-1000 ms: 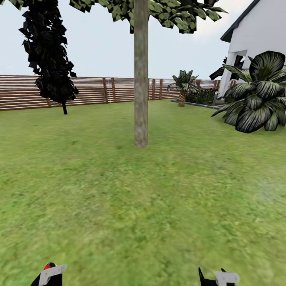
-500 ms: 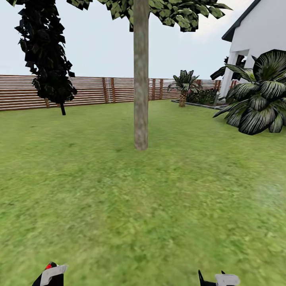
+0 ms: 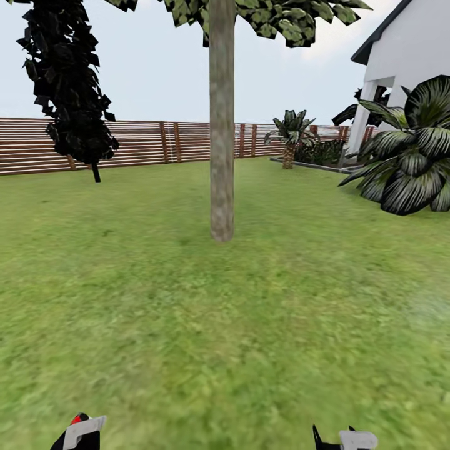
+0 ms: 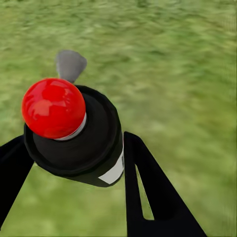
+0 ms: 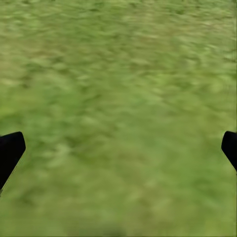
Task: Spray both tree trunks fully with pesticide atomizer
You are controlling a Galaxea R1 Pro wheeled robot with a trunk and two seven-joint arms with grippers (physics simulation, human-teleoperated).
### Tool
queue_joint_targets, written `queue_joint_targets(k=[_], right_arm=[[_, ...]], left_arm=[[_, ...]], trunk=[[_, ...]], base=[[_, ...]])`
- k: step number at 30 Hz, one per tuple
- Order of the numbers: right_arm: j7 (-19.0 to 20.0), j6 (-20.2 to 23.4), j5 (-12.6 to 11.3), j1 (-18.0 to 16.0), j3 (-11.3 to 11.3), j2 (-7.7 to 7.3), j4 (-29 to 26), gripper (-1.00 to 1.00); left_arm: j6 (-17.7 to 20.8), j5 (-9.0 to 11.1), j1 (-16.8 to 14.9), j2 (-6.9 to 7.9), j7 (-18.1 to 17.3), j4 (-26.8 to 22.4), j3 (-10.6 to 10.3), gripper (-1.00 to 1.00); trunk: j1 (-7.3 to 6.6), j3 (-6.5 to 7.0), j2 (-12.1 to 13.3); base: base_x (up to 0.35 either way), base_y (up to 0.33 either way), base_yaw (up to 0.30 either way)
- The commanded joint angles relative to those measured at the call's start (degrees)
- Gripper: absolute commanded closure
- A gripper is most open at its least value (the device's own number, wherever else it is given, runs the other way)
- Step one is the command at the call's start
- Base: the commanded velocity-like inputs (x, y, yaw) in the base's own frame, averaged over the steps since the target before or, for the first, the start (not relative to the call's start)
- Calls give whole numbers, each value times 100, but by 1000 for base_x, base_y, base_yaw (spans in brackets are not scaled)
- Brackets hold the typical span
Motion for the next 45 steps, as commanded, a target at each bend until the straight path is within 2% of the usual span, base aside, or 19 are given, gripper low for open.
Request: queue_joint_targets(k=[1, 10, 28, 33, 45], right_arm=[[-2, -17, 36, -3, -15, 3, -1, -100], [-2, -17, 37, -3, -5, 10, 4, -100], [7, -11, 53, -3, 1, -3, 26, -100], [21, -8, 53, -3, -3, -10, 23, -100], [8, -16, 46, -3, -12, -12, 18, -100]], left_arm=[[-20, -4, -4, 1, 4, 3, 7, 100], [-42, -4, -4, 42, -13, -3, 7, 100], [-44, 21, -4, 30, -52, -4, 2, 100], [-80, -28, -4, -52, -86, -4, -52, 100], [-71, -42, -12, -44, -85, -92, -58, 100]], trunk=[[2, -5, -2], [2, -5, -2], [2, -5, -2], [2, -5, -2], [2, -5, -2]], base=[[338, 0, 0], [338, 0, 0], [338, 0, 0], [338, 0, 0], [338, 0, 0]])
